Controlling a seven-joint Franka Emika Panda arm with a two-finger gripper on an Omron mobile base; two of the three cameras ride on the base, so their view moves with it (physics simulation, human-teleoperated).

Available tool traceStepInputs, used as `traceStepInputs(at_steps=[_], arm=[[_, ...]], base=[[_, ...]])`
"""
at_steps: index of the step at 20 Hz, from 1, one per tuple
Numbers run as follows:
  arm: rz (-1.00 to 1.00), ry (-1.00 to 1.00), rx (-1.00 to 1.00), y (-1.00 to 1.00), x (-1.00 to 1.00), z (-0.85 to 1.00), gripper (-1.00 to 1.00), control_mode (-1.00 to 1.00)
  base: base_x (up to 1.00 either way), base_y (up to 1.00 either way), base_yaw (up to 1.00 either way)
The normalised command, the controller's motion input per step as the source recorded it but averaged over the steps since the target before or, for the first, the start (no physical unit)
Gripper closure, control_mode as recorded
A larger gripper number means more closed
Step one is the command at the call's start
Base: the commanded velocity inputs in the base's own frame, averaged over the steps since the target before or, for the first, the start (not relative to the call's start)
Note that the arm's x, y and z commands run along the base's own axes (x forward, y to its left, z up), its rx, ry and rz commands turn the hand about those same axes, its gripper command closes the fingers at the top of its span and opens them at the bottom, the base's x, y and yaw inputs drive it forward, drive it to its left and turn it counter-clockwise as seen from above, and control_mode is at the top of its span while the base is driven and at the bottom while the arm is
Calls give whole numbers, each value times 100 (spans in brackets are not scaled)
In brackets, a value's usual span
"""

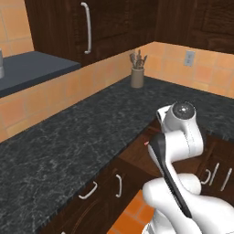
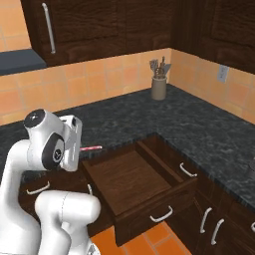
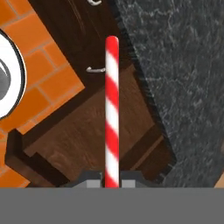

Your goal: Take a straw from the drawer in front and place it inside the glass cup on the dining counter.

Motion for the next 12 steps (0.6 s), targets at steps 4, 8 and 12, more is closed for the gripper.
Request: traceStepInputs(at_steps=[4, 8, 12], arm=[[0, 0, 0, 0, 0, 0, 100, 100], [0, 0, 0, 0, 0, 0, 100, 100], [0, 0, 0, 0, 0, 0, 100, 100]], base=[[-70, 7, 0], [-58, 50, -8], [-50, 32, -32]])
